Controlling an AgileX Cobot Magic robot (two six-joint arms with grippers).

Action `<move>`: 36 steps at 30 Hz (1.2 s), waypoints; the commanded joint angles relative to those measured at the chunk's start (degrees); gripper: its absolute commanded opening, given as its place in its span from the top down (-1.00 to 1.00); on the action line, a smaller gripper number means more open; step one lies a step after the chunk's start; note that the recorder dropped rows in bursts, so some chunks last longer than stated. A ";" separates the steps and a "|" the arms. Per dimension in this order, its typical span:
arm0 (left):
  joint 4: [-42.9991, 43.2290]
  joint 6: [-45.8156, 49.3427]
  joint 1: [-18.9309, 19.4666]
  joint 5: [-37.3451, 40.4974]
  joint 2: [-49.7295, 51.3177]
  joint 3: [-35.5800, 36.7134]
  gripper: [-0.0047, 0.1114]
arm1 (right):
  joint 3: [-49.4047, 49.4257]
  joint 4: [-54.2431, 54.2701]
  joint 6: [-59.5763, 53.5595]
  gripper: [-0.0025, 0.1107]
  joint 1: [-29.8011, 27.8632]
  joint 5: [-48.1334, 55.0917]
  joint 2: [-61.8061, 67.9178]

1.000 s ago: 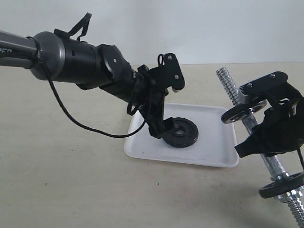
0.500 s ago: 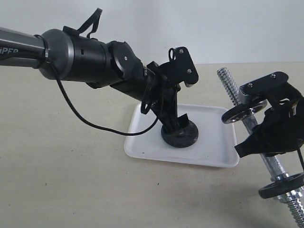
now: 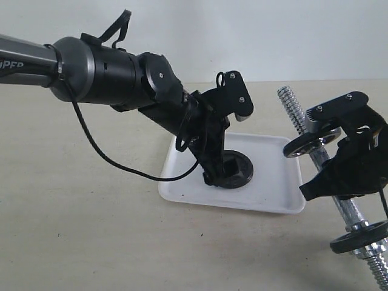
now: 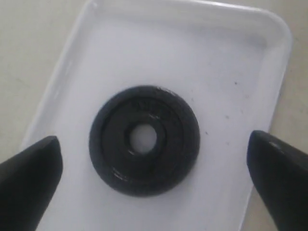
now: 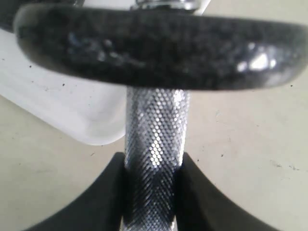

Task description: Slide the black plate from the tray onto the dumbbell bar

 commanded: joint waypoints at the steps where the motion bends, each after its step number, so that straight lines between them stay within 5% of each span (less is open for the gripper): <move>1: 16.74 -14.98 -0.12 6.05 0.31 -2.16 -0.72 | -2.08 -0.26 0.98 0.96 -0.22 -23.72 -3.30; 6: 29.35 -25.66 -0.12 17.18 3.14 -10.27 -0.72 | -2.08 -0.26 1.26 0.96 -0.22 -23.59 -3.30; 15: 28.73 -25.95 -0.45 31.98 11.97 -23.14 -0.72 | -2.08 -0.26 1.27 0.96 -0.22 -23.46 -3.30; 36: 28.31 -23.85 -2.82 29.71 15.77 -30.00 -0.72 | -2.08 -0.26 1.27 0.96 -0.22 -23.46 -3.30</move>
